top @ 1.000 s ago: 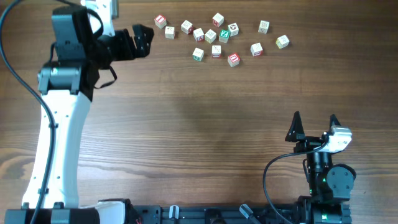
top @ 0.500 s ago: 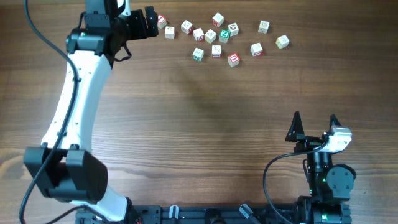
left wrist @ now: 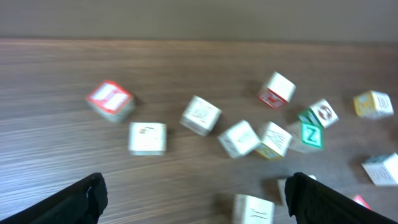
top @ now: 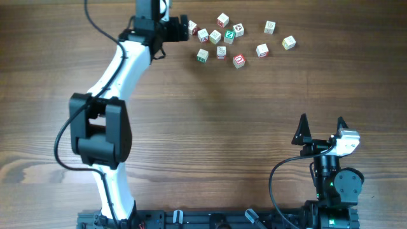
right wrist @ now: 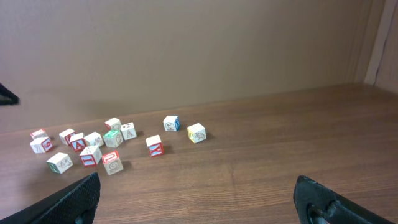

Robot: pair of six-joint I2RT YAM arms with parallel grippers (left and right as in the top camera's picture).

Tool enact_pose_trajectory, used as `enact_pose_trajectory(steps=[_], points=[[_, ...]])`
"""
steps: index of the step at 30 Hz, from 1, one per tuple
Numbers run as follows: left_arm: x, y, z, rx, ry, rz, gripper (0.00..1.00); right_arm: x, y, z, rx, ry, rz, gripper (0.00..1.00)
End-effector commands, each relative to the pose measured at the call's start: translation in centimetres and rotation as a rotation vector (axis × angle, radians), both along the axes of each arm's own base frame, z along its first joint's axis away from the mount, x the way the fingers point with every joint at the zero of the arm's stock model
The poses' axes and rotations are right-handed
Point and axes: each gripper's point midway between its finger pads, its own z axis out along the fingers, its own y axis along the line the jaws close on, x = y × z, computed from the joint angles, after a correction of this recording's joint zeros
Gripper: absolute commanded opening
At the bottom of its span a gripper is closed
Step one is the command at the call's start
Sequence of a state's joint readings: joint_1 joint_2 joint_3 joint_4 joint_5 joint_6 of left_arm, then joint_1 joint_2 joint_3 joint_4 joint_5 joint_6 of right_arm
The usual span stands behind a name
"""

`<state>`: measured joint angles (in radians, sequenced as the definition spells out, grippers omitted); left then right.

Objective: Form a tower
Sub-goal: 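Reach the left gripper into the block cluster and grasp a wooden block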

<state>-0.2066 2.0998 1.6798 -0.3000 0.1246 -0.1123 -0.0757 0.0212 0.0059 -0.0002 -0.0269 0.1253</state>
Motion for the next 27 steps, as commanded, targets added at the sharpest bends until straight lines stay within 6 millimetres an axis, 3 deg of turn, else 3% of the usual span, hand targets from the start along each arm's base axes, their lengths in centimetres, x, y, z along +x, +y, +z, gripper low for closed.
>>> enact_pose_trajectory(steps=[1,3,7,11,15,18,21,27], points=[[-1.6,-6.0,-1.0,0.014,0.011,-0.16,0.92,0.0,0.2,0.1,-0.018,-0.005,0.013,1.0],[-2.8,-8.0,-2.1,0.06,0.026,-0.236,0.91,0.0,0.2,0.1,-0.018,-0.005,0.013,0.99],[-3.4,-9.2,-4.8,0.044,0.08,-0.274,0.87,0.0,0.2,0.1,-0.018,-0.005,0.013,1.0],[-3.4,-9.4,-8.5,0.043,0.132,-0.285,0.85,0.0,0.2,0.1,-0.018,-0.005,0.013,1.0],[-3.7,-9.2,-11.3,0.059,0.175,-0.281,0.74,0.0,0.2,0.1,-0.018,-0.005,0.013,1.0],[-3.6,-8.8,-11.6,0.06,0.183,-0.274,0.59,0.0,0.2,0.1,-0.018,-0.005,0.013,1.0],[-3.2,-7.9,-11.6,0.059,0.183,-0.253,0.35,0.0,0.2,0.1,-0.018,-0.006,0.013,1.0],[-3.2,-7.3,-11.0,0.058,0.185,-0.243,0.32,0.0,0.2,0.1,-0.018,-0.006,0.013,1.0]])
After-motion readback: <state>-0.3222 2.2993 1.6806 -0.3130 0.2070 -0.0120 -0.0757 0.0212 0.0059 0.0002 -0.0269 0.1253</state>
